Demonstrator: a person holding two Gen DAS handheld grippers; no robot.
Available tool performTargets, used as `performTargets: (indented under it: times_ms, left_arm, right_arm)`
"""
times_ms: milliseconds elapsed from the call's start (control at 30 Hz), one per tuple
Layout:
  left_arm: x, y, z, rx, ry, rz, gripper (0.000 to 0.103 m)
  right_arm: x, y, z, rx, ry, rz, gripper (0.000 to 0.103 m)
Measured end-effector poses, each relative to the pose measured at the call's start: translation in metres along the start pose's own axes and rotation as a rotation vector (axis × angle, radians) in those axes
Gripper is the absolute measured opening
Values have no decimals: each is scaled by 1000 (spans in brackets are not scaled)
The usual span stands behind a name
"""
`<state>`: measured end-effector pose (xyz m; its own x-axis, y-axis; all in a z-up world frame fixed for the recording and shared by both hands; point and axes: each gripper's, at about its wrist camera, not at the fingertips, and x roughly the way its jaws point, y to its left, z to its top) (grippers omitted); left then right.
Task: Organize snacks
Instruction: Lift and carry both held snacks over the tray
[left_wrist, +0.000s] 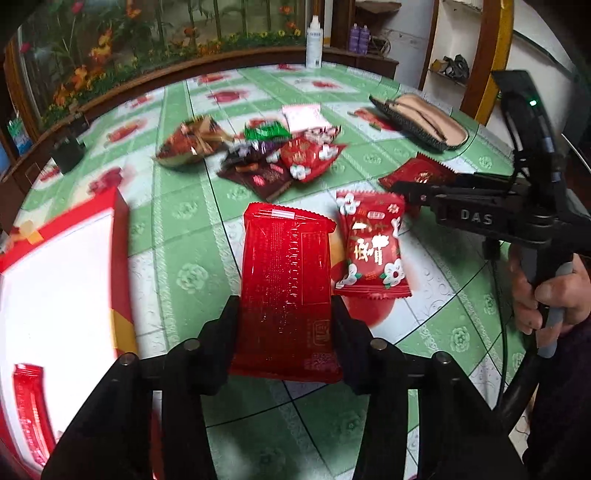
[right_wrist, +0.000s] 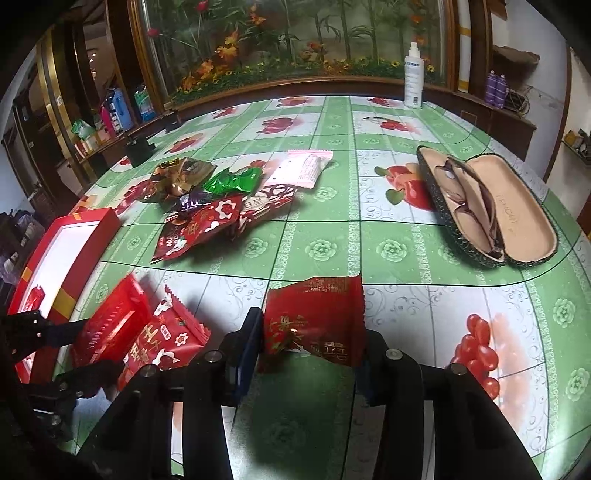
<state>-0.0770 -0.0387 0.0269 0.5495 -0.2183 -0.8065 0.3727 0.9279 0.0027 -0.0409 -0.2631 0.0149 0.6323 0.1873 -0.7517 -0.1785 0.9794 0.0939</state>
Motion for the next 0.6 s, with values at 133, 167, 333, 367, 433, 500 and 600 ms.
performTargets:
  times_ms: [133,167,333,367,433,500,600]
  left_arm:
    - [-23,1,2,15,-70,30,45]
    - [-30,3,3,17,-91,39,45]
    - [-64,21,0,-3,-186,112,45]
    - [-69,24,-1,-11,-199,131,45]
    - [-78,37,-4,-32,-222,175,45]
    - [-84,50,-10,-57,-238,207,45]
    - [-88,72,-20,-101,-251,265,45]
  right_arm:
    - [-7,0,0,38,-38,-4,45]
    - [-9,0,0,46,-47,-5,45]
    - [-23,13,1,71,-117,-15,45]
    - [-26,19,1,67,-133,-13,45]
    - [-34,30,4,67,-167,8,45]
    - [-39,41,7,66,-191,26,45]
    - [-47,64,11,48,-213,84,45]
